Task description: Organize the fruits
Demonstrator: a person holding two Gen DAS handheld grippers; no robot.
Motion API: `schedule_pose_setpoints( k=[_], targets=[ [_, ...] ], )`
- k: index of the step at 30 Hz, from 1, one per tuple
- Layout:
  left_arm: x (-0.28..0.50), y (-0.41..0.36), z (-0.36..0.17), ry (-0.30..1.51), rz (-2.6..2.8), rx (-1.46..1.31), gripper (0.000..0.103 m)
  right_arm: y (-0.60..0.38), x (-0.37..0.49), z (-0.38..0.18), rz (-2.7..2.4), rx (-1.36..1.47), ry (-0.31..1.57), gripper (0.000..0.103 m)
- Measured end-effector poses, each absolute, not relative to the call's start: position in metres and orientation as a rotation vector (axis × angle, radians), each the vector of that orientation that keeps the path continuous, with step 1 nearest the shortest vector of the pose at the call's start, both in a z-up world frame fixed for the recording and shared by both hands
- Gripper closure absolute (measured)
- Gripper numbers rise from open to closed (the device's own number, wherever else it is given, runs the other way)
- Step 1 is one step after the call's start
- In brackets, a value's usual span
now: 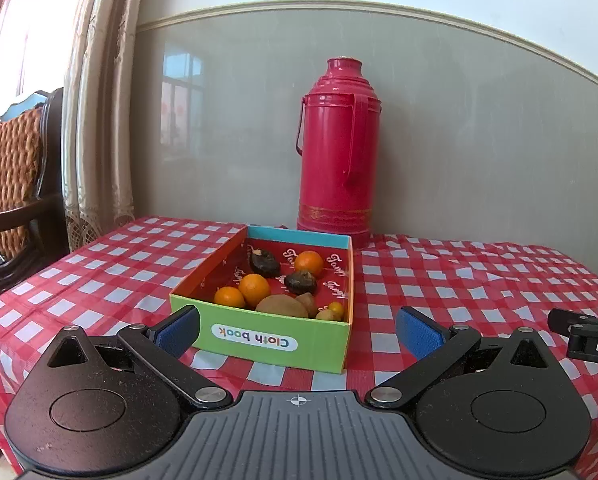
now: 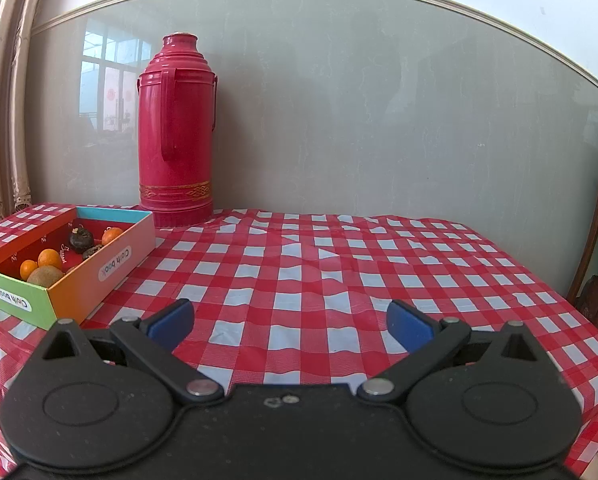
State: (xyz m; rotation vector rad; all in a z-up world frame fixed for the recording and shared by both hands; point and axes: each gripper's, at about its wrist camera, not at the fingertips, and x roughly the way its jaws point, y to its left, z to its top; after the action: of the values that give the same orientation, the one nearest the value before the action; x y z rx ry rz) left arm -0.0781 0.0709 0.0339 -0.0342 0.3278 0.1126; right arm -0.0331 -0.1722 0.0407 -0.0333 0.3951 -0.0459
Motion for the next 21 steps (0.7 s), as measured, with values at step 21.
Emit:
schedule_pose_setpoints(
  k=[21],
  targets=[
    [-0.0774, 0.0711, 0.0345, 0.336, 0.115, -0.037, 0.000, -0.1714, -0.0326, 0.0401, -0.047, -0.035, 0.396, 0.006]
  ],
)
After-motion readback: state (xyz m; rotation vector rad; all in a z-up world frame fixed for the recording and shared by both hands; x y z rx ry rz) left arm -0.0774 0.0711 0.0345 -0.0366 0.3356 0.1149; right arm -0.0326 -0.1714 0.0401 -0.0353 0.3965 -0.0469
